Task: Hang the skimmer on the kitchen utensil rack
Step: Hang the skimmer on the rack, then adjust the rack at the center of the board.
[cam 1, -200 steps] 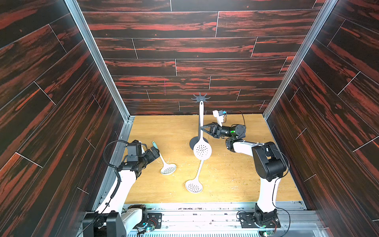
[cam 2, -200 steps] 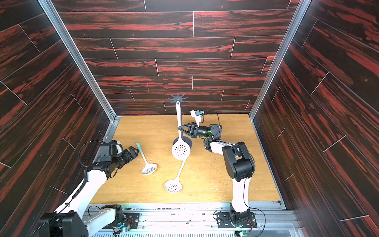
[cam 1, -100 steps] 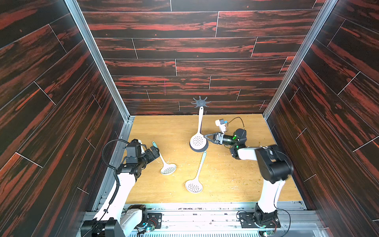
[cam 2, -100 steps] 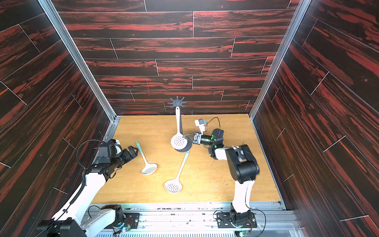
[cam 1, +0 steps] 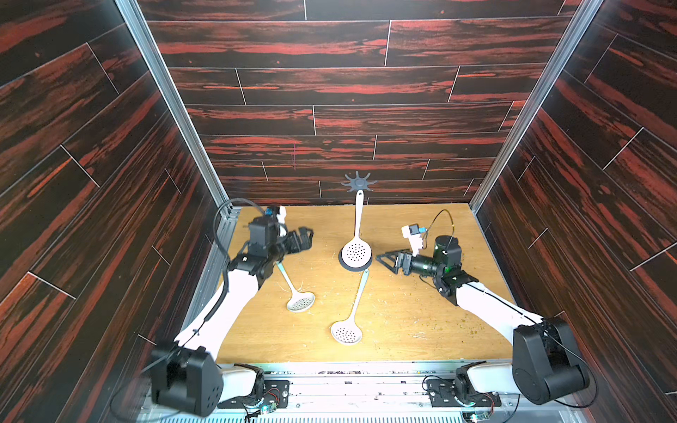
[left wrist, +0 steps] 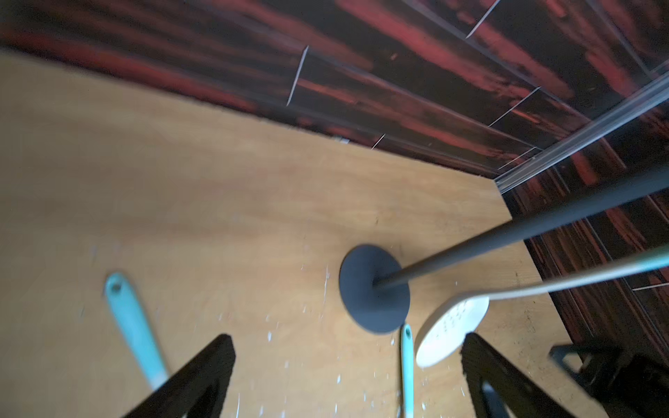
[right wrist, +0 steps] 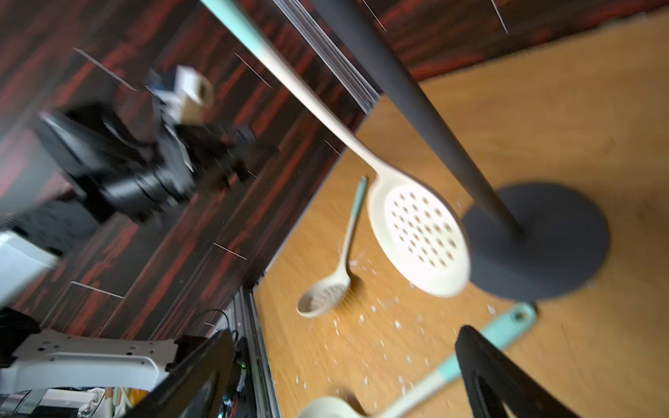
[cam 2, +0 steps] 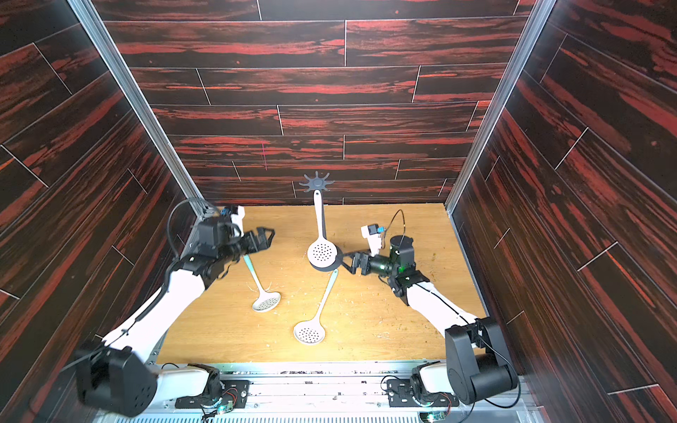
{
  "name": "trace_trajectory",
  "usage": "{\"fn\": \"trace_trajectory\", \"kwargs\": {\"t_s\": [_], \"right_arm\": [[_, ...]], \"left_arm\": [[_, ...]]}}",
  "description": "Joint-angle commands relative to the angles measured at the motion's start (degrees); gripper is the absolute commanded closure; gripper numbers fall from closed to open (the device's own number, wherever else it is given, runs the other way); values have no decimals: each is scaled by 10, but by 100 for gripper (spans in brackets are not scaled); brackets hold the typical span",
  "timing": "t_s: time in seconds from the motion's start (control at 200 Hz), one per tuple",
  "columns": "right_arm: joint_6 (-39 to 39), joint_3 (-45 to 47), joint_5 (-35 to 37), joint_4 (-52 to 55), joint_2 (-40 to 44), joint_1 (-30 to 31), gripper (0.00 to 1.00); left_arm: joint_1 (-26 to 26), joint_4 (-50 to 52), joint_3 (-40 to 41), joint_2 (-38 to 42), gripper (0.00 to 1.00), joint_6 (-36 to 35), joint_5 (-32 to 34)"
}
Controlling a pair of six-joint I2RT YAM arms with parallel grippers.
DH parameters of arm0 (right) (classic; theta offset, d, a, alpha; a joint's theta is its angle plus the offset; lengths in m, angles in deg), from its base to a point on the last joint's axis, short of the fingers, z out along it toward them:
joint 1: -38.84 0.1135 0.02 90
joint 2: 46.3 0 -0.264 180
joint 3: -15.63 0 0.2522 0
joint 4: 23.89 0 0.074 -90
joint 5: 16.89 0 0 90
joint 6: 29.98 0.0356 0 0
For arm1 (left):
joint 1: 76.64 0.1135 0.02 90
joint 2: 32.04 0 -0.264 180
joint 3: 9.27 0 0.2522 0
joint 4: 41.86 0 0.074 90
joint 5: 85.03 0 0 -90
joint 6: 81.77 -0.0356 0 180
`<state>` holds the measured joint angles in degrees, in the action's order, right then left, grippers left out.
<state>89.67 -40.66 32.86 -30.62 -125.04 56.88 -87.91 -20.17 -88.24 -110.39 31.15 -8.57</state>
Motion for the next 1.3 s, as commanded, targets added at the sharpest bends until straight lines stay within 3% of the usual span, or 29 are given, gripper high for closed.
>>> {"fn": "trace_trajectory", "kwargs": {"t_s": [0.0,0.225,0.626,0.822,0.977,1.293], "right_arm": [[-40,14,21,78,21,1,2],[-70,9,42,130,40,1,2],[-105,-58,37,223,22,1,2],[-99,-73,37,227,9,2,2],[-92,-80,31,221,-4,1,2],[-91,-78,29,211,-17,1,2]], "left_arm": [[-3,-41,-66,-60,4,-69,-53],[-21,-21,-205,-193,17,-179,-169],[-68,129,-435,-356,20,-266,-261],[-79,143,-453,-376,27,-279,-279],[-81,155,-451,-378,40,-290,-276],[-81,155,-407,-353,40,-301,-270]]}}
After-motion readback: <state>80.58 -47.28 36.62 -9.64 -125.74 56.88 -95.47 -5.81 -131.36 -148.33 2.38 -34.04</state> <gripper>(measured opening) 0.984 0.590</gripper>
